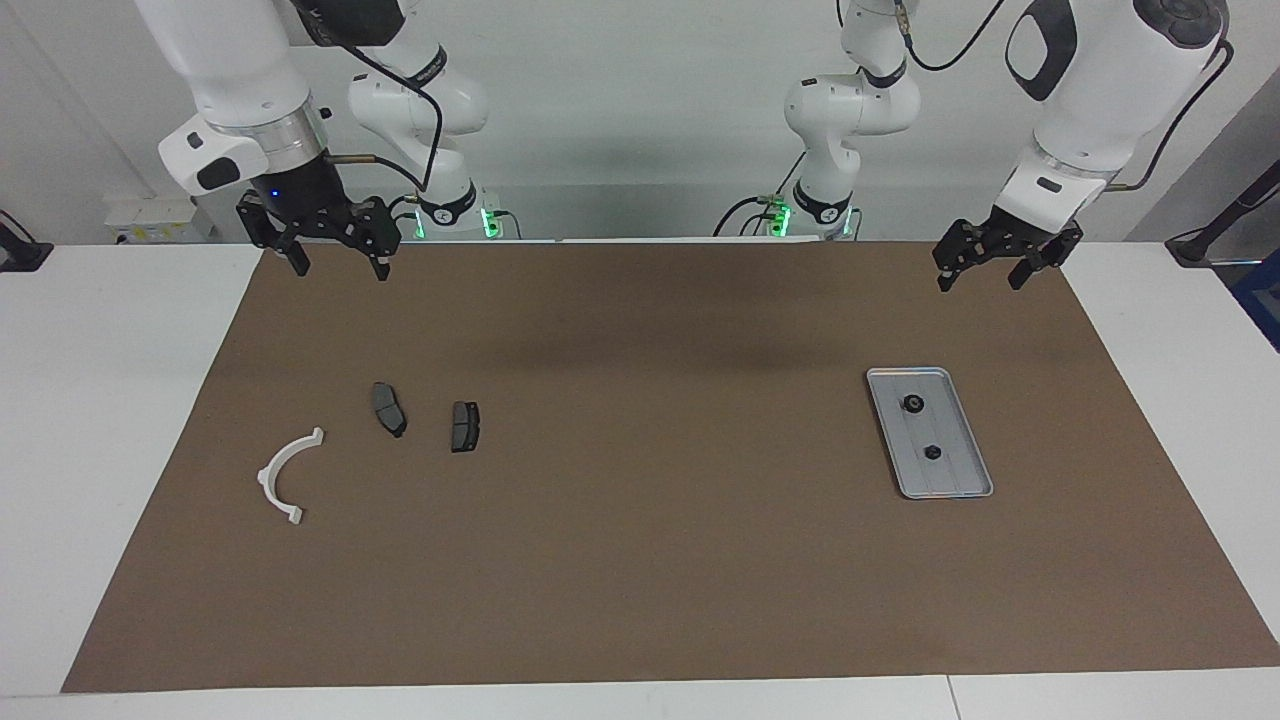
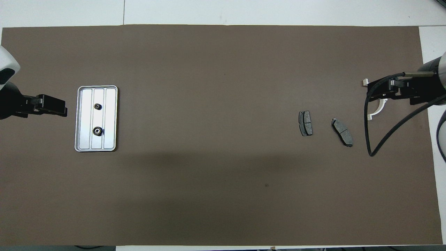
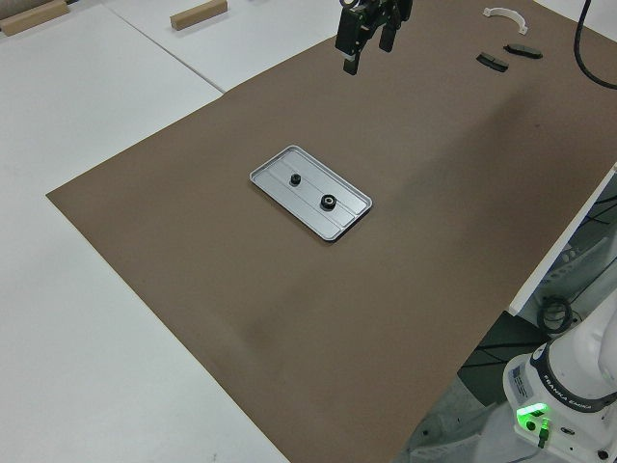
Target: Place bearing gear from tray to pile
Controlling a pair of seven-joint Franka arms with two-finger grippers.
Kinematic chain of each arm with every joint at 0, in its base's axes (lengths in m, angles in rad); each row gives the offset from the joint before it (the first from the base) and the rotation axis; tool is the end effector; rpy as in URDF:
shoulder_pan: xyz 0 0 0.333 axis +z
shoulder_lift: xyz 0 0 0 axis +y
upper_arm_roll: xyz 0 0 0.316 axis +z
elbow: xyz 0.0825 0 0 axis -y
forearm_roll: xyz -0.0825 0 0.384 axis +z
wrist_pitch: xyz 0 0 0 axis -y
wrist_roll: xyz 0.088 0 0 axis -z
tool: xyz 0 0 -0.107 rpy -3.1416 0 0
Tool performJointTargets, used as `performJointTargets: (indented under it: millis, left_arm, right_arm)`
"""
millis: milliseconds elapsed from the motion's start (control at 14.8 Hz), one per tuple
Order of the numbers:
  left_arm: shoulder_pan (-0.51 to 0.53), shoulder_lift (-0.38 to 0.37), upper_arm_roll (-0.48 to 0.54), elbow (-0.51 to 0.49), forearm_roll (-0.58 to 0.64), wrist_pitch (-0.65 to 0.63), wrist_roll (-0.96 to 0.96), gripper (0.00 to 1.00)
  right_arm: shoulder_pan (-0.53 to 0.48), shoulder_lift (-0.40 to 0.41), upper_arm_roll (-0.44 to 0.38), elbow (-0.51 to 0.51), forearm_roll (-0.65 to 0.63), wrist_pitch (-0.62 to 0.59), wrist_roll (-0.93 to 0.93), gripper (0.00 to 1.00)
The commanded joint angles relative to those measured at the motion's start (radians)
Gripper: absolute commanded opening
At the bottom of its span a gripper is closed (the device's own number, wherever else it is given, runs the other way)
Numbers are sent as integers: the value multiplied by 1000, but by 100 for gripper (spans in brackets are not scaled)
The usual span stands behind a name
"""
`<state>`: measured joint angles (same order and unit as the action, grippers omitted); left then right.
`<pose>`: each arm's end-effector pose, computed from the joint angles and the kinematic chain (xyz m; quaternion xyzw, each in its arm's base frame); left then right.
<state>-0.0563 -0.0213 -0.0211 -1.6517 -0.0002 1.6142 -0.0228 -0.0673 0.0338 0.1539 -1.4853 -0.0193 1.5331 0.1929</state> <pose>0.5486 -0.0427 0.6018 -0.9996 0.0273 0.0081 0.0005 0.5599 0.0448 0.6427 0.9985 -0.0536 0.0081 0.0060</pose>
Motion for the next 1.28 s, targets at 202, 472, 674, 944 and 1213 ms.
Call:
performJointTargets:
  millis: [202, 472, 674, 944, 1213]
  left_arm:
    - [-10, -2, 12, 7, -12, -22, 44, 100]
    - [-22, -26, 10, -42, -14, -10, 40, 100]
    - [-10, -51, 12, -89, -14, 18, 55, 100]
    - [21, -106, 20, -298, -14, 225, 70, 100]
    - [26, -56, 23, -375, -14, 347, 101, 100]
  right_arm:
    - [-6, -17, 6, -20, 18, 19, -30, 100]
    - [-9, -15, 6, -20, 16, 19, -269, 100]
    - [-9, -15, 6, -20, 15, 21, -529, 100]
    - [-16, -15, 6, -13, 15, 38, -1008, 100]
    - [-20, -18, 6, -12, 16, 44, -1364, 100]
